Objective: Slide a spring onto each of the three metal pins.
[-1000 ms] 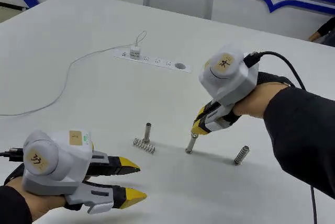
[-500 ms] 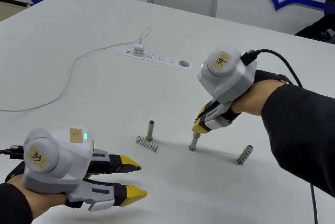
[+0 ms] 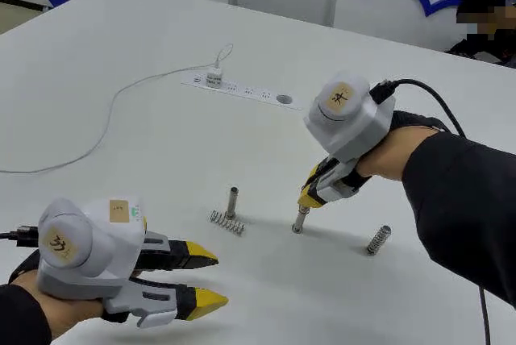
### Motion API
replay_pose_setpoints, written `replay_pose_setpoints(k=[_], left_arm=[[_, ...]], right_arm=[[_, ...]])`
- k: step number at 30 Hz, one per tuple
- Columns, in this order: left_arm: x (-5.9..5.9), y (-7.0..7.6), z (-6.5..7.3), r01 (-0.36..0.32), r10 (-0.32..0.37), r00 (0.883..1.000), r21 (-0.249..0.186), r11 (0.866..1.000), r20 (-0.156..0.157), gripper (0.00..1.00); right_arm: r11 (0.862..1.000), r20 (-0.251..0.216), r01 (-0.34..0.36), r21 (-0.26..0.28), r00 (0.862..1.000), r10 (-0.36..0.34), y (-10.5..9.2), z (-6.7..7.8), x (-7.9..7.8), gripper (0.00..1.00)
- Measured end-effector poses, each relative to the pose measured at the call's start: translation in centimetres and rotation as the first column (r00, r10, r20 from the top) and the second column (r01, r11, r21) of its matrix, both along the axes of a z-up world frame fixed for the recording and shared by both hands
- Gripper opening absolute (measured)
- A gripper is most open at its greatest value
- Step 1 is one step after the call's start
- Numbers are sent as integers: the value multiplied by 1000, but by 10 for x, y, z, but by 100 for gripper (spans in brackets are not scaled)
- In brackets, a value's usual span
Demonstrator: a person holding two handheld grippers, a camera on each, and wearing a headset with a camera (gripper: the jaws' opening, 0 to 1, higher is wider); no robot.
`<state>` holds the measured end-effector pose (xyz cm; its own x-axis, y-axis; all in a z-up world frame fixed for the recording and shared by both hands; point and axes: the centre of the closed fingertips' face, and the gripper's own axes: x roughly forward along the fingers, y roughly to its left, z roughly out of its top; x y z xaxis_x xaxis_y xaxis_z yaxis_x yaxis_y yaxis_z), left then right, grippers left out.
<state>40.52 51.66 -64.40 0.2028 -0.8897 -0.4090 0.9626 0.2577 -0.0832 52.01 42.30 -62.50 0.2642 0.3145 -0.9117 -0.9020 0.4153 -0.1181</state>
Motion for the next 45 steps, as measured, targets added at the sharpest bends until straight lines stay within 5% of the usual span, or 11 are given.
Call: replay_pose_setpoints(k=[14, 18, 30, 38, 45], left_arm=[[0, 0, 0, 2, -2, 1000, 1, 1000, -2, 30], [-1, -2, 1, 3, -3, 1000, -3, 1000, 0, 30], [0, 0, 0, -1, 1, 1000, 1, 1000, -1, 30], [1, 3, 0, -8, 8, 1000, 3, 1000, -2, 30], [1, 2, 0, -7, 7, 1000, 2, 1000, -1, 30]], right_arm=[[994, -24, 87, 69, 996, -85, -5, -1, 2, 12], [972, -53, 167, 163, 986, -161, 0, 1, 4, 12], [991, -21, 120, 63, 993, -119, -2, -24, 0, 12], [992, -36, 126, 32, 992, -125, -3, -40, 2, 12], [991, -31, 132, 37, 991, -131, -2, -39, 4, 12]])
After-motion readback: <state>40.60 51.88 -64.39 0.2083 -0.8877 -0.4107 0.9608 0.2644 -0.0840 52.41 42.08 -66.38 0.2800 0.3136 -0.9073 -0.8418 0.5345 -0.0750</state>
